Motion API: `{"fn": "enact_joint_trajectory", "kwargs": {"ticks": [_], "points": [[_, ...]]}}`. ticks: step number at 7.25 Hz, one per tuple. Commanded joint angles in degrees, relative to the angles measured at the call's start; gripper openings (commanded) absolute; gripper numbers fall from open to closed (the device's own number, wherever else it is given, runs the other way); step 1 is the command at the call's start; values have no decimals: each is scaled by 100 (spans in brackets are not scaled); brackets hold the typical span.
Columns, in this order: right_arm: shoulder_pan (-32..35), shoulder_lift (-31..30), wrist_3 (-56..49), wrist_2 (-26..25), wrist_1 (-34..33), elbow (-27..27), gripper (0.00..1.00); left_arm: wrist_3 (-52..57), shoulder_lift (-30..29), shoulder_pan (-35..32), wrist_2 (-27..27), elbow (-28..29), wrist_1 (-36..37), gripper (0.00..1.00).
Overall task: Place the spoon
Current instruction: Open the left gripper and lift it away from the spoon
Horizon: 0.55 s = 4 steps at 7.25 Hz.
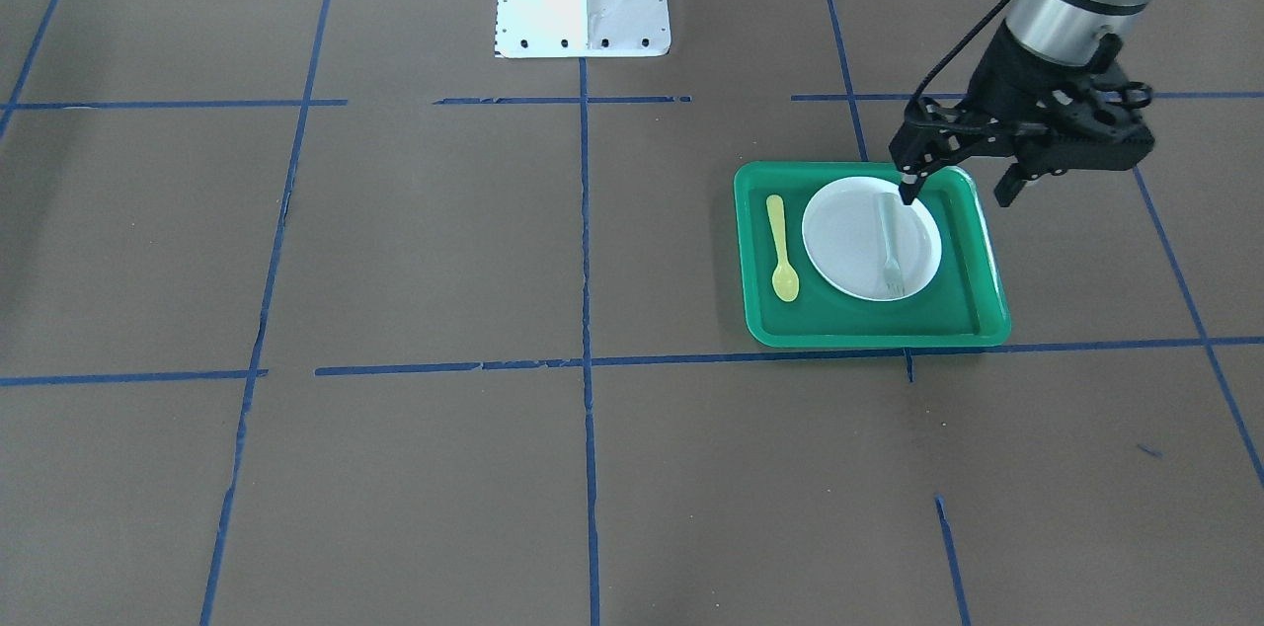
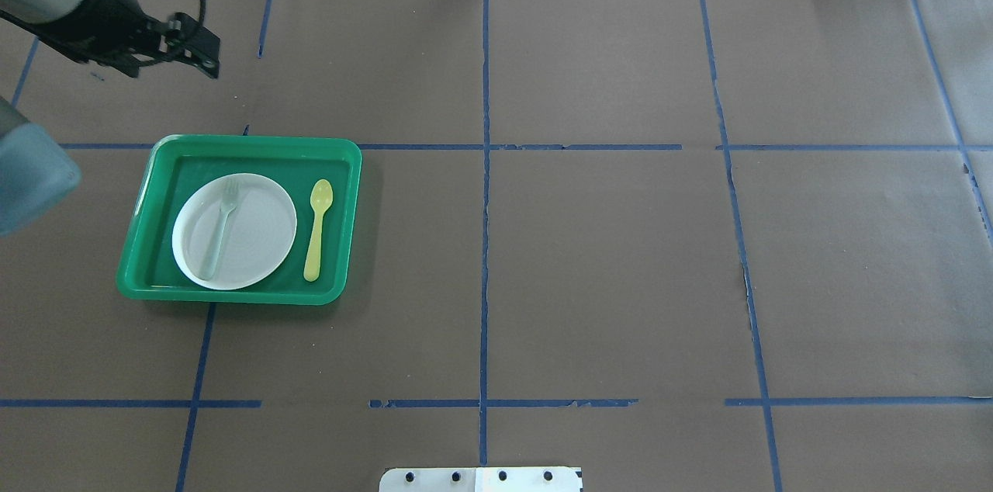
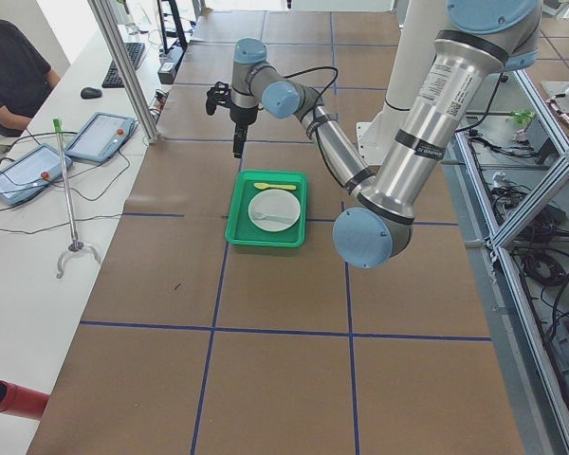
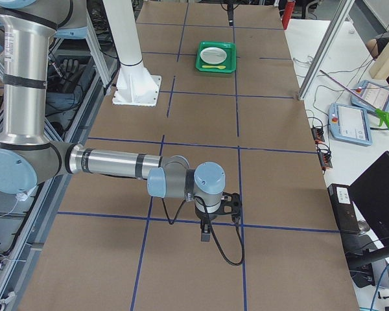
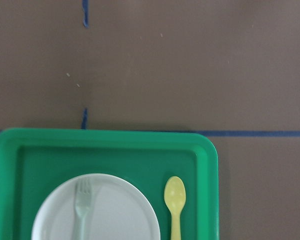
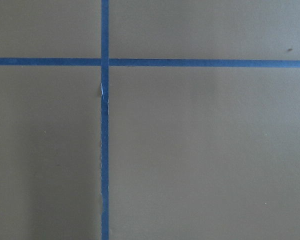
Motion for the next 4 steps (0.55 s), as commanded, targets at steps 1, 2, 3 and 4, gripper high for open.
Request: {"fn": "enact_joint_trajectory", "kwargs": {"ticks": [1,2,3,4], "points": [[0,0,4,0,0,0,100,1915,320,-805,23,109,42,100],[0,0,-5,0,0,0,100,2750,479,-1313,-12,466,-2,100],[0,0,-5,0,0,0,100,3603,568,-1788,-38,827,-55,100],[0,0,4,0,0,0,100,3968,951,-2184,-448,987,-81,100]]}}
